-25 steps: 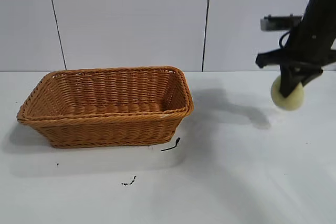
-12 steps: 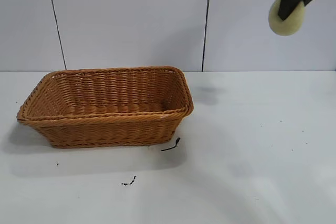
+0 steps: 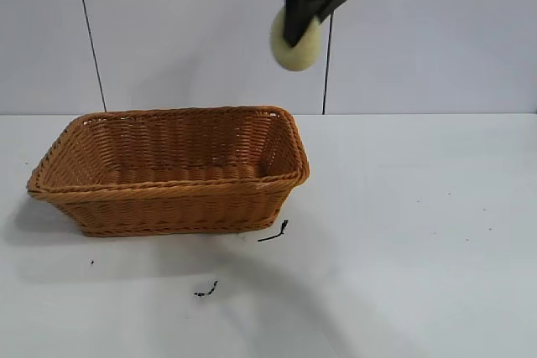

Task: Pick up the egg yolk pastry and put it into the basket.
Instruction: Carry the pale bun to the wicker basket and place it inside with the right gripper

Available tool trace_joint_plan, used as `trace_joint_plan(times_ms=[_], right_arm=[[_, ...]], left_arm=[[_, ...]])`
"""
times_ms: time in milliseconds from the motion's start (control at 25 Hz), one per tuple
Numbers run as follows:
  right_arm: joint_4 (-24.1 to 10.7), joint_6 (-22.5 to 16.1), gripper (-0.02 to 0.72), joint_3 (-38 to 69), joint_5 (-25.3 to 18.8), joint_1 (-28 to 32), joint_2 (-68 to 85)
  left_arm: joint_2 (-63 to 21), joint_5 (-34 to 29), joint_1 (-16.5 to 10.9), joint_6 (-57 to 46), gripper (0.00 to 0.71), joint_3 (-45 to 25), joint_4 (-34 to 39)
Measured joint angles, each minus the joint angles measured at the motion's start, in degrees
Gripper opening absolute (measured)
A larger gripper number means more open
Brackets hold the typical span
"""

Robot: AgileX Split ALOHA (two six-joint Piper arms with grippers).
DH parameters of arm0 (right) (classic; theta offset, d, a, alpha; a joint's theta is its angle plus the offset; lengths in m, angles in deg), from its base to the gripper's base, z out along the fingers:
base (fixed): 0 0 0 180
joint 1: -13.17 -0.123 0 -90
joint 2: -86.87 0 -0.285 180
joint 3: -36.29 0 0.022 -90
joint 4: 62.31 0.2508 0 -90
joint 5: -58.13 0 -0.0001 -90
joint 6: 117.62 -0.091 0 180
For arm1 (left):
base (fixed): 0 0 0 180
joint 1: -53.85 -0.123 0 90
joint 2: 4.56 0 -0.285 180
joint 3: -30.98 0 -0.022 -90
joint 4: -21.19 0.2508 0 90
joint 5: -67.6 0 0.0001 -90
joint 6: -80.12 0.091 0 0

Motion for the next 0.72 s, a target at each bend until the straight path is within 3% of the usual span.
trace_joint_plan(times_ms=[240, 480, 600, 640, 720], right_arm=[[0.1, -0.2, 0.019, -0.7, 7.6, -7.4, -9.4], [0.0, -0.2, 0.03, -0.7, 11.0, -8.0, -14.6], [-0.3, -0.2, 0.162, -0.7, 11.5, -8.0, -15.0], [-0.3, -0.2, 0.236, -0.7, 11.7, -8.0, -15.0], [-0.3, -0.2, 0.454, -0.7, 12.3, -8.0, -15.0]], left_arm=[[0.0, 0.0, 0.0, 0.0, 0.696, 0.0, 0.0], [0.0, 0.0, 0.0, 0.0, 0.696, 0.0, 0.0], [0.0, 0.0, 0.0, 0.0, 0.696, 0.0, 0.0], [0.0, 0.0, 0.0, 0.0, 0.696, 0.0, 0.0], [0.0, 0.0, 0.0, 0.0, 0.696, 0.0, 0.0]])
